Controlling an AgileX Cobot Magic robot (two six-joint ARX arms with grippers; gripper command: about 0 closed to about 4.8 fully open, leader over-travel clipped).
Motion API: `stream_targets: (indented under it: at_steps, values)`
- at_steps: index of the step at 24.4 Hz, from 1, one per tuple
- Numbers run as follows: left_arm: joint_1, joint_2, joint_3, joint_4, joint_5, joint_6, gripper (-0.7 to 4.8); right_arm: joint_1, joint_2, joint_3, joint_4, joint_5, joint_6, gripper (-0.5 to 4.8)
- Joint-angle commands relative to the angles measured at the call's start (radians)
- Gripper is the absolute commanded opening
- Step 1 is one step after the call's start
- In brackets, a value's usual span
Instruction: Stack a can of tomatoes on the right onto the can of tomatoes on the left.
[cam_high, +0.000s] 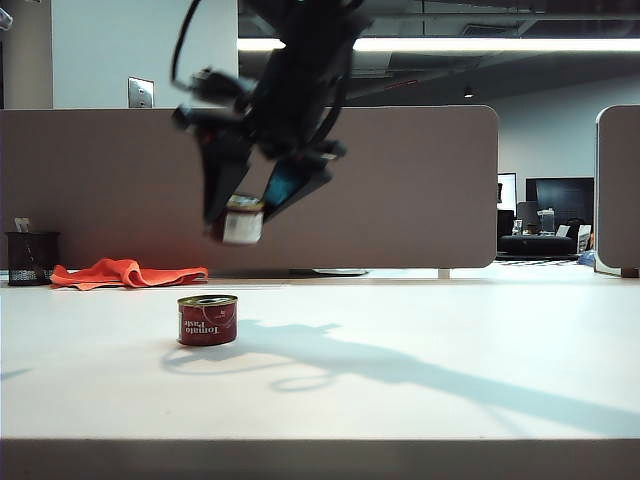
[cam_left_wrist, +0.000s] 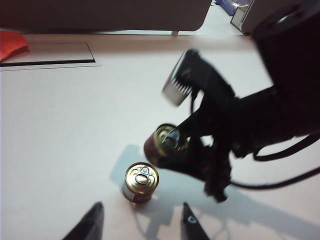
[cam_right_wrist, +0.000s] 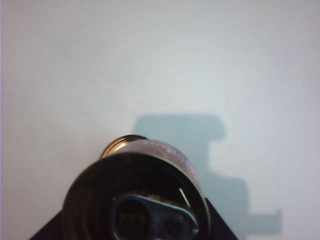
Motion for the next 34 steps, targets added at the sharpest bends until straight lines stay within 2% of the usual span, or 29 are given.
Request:
stream_targets:
  at_steps: [1,6,8,9,12,19,21,23,24,25,27,28,30,31,34]
  values:
    - [0.001,-0.002,0.007,-0.007,0.004,0.001,1.92,0.023,0.052,0.039,0.015,0.013,-0.024,2.79]
    - [0.001,-0.003,0.007,-0.01,0.004,0.001,1.92,0.025,0.089,0.045,0.015,0.014,-0.024,2.81]
    - [0.001,-0.003,0.007,-0.01,0.005,0.001,1.92,0.024,0.089,0.045,0.024,0.008,-0.024,3.43]
    - [0.001,-0.002,0.007,-0.01,0.004,0.001,1.92,0.024,0.089,0.045,0.03,-0.005,-0.024,3.51]
    - [0.001,-0.002,0.007,-0.009,0.004,0.002,1.92,0.024,0.089,0.045,0.041,-0.035,-0.024,3.51]
    - [0.001,-0.002,0.007,-0.01,0.004,0.005,1.92,0.017,0.056,0.101,0.024,-0.031,-0.021,3.41]
    - [0.001,-0.003,0.007,-0.009,0.004,0.006,1.92,0.014,0.021,0.119,0.026,-0.014,-0.021,2.96]
    - [0.001,-0.002,0.007,-0.006,0.004,0.008,1.92,0.003,-0.029,0.132,0.039,0.015,-0.021,2.16]
    - [0.001,-0.003,0.007,0.001,0.004,0.008,1.79,-0.013,-0.084,0.138,0.043,0.011,-0.021,0.66]
    - [0.001,-0.003,0.007,0.003,0.004,0.008,1.79,-0.024,-0.108,0.137,0.039,0.01,-0.021,-0.03]
    - [0.001,-0.003,0.007,0.002,-0.003,0.008,1.79,-0.064,-0.179,0.137,-0.004,0.011,0.013,-0.02]
    - [0.001,-0.005,0.007,0.002,-0.003,0.008,1.6,-0.098,-0.222,0.137,-0.045,0.011,0.034,-0.02]
    - [0.001,-0.017,0.007,0.001,-0.003,0.008,0.45,-0.138,-0.268,0.136,-0.089,0.014,0.037,-0.02]
    - [0.001,-0.021,0.007,0.003,-0.005,0.008,0.08,-0.155,-0.289,0.136,-0.105,0.015,0.037,-0.02]
    - [0.0,-0.041,0.007,0.005,-0.041,0.013,-0.06,-0.211,-0.366,0.114,-0.117,0.014,0.036,-0.02]
